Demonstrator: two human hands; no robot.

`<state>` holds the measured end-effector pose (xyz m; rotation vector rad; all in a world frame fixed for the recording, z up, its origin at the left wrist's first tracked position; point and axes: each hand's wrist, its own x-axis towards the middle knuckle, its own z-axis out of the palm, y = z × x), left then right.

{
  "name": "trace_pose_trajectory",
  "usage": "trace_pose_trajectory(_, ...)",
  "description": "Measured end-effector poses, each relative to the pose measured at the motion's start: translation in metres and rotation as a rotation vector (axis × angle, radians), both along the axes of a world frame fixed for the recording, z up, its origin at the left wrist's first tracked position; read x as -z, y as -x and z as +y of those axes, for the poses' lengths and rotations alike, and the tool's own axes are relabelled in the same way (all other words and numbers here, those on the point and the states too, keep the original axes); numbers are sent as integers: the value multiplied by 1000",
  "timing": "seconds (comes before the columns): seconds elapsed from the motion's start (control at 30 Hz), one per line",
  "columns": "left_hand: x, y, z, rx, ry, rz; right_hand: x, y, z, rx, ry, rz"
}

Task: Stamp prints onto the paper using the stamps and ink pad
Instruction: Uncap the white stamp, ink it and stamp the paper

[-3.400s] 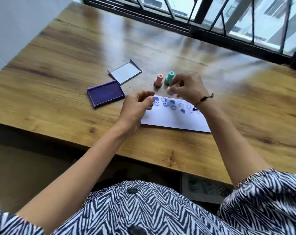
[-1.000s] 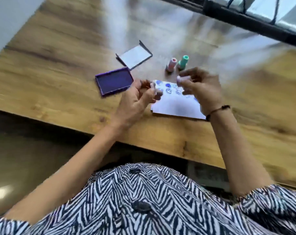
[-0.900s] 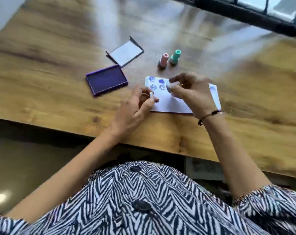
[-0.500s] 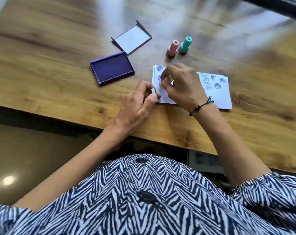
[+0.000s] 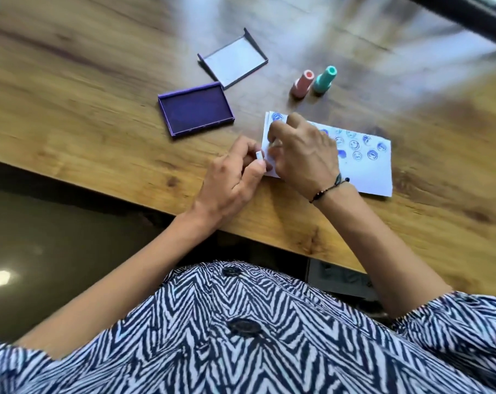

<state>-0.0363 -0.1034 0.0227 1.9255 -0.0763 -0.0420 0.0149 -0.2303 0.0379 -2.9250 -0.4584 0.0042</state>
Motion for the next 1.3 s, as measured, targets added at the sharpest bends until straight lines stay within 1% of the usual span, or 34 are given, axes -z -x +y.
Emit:
trace_pose_trajectory(0.17, 2, -1, -1, -15, 2, -8, 0, -2, 1, -39, -41, 27)
trace_pose_trajectory(0.37, 4, 1, -4, -40, -15, -31, 1, -1, 1, -66, -27, 28)
trace_pose_trajectory(0.47, 4, 2, -4, -37, -9, -28, -4, -4, -1, -60, -15, 67)
trace_pose_trajectory(0.5, 4, 2, -5, -31, 0, -25, -8, -5, -5, -30, -66, 80)
trace_pose_trajectory(0.53, 3, 2, -5, -24, 12, -19, -12, -5, -10, 17, -164, 68)
trace_pose_trajectory(0.63, 4, 1, -6, -25, 23, -17, -34, -5, -25, 194, -548, -72)
trace_pose_trajectory(0.7, 4, 2, -6, -30, 23, -24, -46, -7, -35, 285, -702, -74)
trace_pose_trajectory(0.8, 5, 3, -6, -29, 35, -26, -50, -7, -43, 338, -794, 39)
trace_pose_trajectory(0.97, 6, 2, -6, -31, 99, 13, -37, 7, -40, 366, -908, 218)
trace_pose_trajectory(1.1, 4, 1, -8, -51, 368, 96, -32, 22, -30, 324, -1151, 401)
trace_pose_trajectory(1.17, 3, 1, -8, -73, 511, 106, -31, 27, -25, 302, -1186, 423)
trace_pose_trajectory(1.2, 3, 1, -8, -77, 553, 104, -32, 28, -23, 291, -1186, 420)
trace_pose_trajectory(1.3, 0, 0, -7, -78, 587, 96, -33, 30, -19, 241, -1176, 399)
